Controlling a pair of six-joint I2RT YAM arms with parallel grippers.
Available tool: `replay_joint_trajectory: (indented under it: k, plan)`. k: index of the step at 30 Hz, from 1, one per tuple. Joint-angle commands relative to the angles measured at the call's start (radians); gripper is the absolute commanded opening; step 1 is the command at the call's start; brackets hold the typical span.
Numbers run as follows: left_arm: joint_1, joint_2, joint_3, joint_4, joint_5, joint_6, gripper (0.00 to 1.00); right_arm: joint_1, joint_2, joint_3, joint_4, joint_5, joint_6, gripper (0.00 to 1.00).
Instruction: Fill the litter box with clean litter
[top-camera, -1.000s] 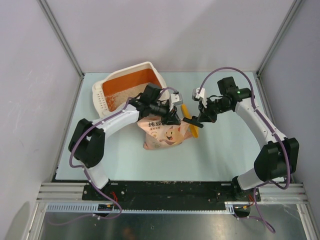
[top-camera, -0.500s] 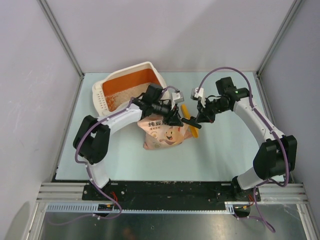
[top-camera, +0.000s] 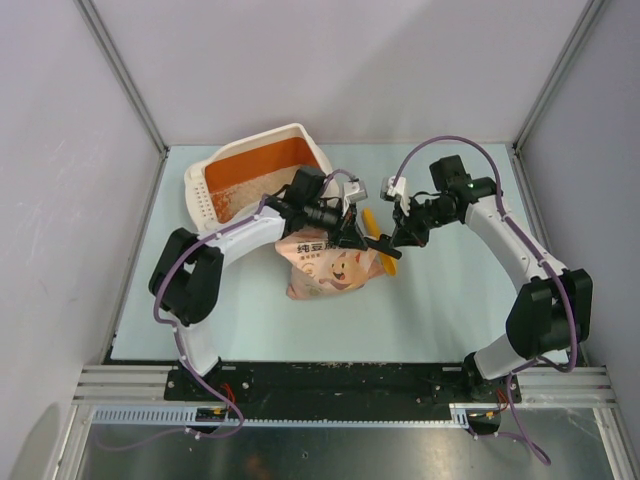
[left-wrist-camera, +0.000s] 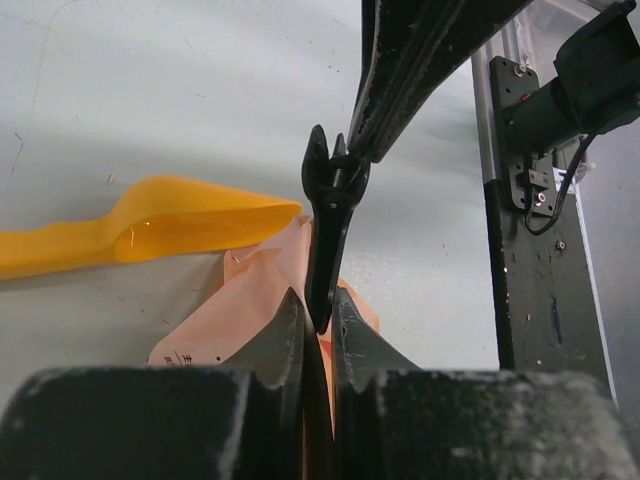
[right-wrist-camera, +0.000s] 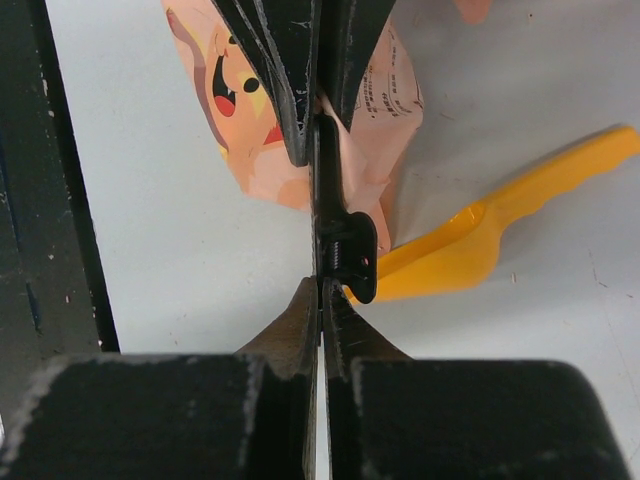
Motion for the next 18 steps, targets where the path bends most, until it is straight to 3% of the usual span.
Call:
replay_joint_trajectory:
  k: [1, 3, 4, 6, 7, 8, 11, 18]
  plan:
    - [-0.001, 0.008, 0.044, 0.046, 0.050, -0.051, 0.04, 0.007, 0.010, -0.002, 0.043, -0.004, 0.026, 0.00]
    - [-0.001, 0.005, 0.041, 0.048, 0.048, -0.048, 0.00, -0.001, 0.001, 0.001, 0.032, -0.004, 0.008, 0.09]
    - [0.000, 0.003, 0.040, 0.048, 0.045, -0.043, 0.00, -0.015, -0.005, 0.007, 0.000, -0.009, -0.005, 0.28]
    - [0.000, -0.003, 0.037, 0.048, 0.041, -0.037, 0.00, -0.079, -0.027, 0.023, -0.018, -0.059, -0.013, 0.45]
    - [0.000, -0.006, 0.035, 0.048, 0.039, -0.031, 0.00, -0.105, -0.030, 0.026, -0.026, -0.077, -0.002, 0.61]
    - [0.002, -0.006, 0.035, 0.048, 0.038, -0.031, 0.00, -0.128, -0.032, 0.032, -0.030, -0.116, 0.001, 0.68]
    - [0.003, -0.006, 0.040, 0.048, 0.039, -0.009, 0.00, -0.164, -0.012, 0.043, -0.081, -0.137, -0.035, 0.77]
    - [-0.001, -0.008, 0.043, 0.048, 0.048, 0.011, 0.00, -0.105, 0.065, 0.079, -0.113, -0.188, -0.045, 0.77]
